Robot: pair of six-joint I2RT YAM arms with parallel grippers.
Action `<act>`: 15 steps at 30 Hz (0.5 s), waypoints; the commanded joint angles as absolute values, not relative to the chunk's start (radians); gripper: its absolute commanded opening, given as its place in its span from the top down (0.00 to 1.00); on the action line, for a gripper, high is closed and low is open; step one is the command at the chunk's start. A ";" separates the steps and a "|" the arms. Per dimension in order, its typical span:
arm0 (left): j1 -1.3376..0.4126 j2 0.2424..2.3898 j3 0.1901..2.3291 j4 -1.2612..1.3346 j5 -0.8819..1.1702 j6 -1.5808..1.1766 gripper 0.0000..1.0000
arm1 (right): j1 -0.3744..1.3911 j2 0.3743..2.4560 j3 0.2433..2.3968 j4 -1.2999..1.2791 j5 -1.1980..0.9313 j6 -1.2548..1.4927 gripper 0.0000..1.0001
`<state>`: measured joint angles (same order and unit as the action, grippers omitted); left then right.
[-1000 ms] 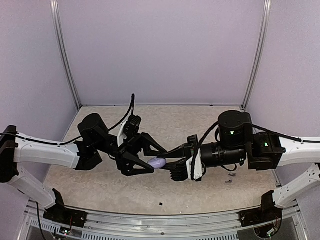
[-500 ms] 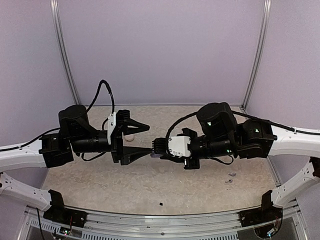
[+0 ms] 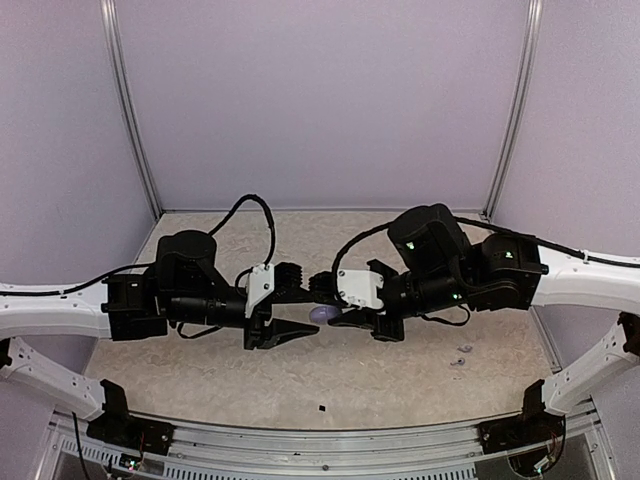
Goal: Insert the wireless bluetooth earbuds into the charging case
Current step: Pass from the right arm to the left
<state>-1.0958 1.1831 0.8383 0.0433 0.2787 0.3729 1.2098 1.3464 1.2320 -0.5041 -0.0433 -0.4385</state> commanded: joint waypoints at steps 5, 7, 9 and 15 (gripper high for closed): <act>-1.133 1.238 0.852 0.126 0.292 0.404 0.57 | 1.201 1.325 1.244 -0.492 -0.107 -0.397 0.97; -1.134 1.245 0.855 0.123 0.289 0.409 0.62 | 1.201 1.322 1.242 -0.491 -0.109 -0.392 0.97; -1.135 1.249 0.855 0.121 0.284 0.413 0.68 | 1.200 1.320 1.238 -0.487 -0.108 -0.390 0.97; -1.134 1.215 0.820 0.183 0.279 0.405 0.82 | 1.173 1.275 1.198 -0.431 -0.142 -0.377 0.94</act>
